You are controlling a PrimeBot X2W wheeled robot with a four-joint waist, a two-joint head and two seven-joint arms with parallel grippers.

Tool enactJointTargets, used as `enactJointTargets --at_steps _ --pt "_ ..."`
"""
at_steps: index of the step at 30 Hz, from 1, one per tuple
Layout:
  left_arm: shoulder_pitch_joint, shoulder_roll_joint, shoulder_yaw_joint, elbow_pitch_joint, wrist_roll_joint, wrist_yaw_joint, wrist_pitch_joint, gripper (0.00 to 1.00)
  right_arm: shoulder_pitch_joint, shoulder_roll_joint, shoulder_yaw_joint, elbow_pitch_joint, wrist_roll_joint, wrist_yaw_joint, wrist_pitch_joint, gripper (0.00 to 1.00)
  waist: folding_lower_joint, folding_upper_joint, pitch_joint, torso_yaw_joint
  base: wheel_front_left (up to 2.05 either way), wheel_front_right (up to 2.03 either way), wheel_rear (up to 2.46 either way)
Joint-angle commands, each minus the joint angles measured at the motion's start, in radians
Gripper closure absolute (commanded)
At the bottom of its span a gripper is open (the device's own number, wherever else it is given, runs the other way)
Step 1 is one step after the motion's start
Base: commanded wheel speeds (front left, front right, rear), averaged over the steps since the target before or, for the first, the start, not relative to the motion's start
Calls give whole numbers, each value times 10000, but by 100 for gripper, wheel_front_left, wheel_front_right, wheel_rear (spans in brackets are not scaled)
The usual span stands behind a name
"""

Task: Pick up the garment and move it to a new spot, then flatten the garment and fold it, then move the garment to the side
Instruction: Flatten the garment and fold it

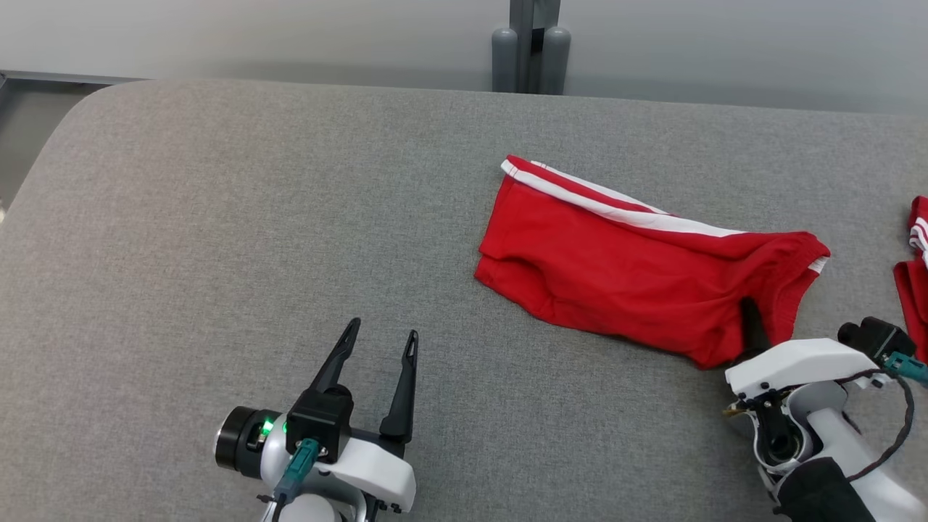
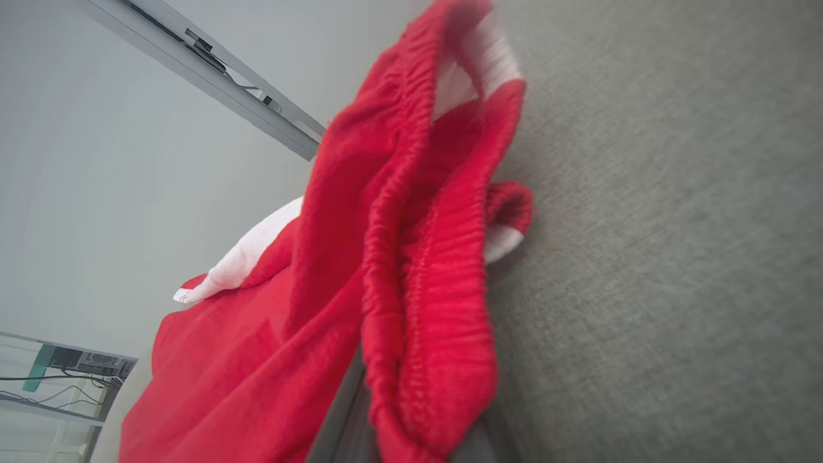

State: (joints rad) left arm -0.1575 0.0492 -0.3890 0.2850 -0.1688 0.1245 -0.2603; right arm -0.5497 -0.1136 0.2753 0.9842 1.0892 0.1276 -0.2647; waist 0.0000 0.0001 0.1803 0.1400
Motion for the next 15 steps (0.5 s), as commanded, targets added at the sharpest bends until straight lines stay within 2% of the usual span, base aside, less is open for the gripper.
enactJointTargets --at_steps 1,7,15 --pt "-244 36 -48 -29 -54 59 -46 0 -102 -307 120 124 -237 56 7 100 0 -1 68 27 0 0 0" --pt "-442 40 -347 -40 -219 127 -46 0 -801 -1129 407 362 -986 42 -4 100 0 -1 301 306 0 0 0" --pt "-641 37 -635 -57 -435 274 -46 0 -1961 -2294 931 1300 -1756 40 -4 100 0 -1 566 839 0 0 0"
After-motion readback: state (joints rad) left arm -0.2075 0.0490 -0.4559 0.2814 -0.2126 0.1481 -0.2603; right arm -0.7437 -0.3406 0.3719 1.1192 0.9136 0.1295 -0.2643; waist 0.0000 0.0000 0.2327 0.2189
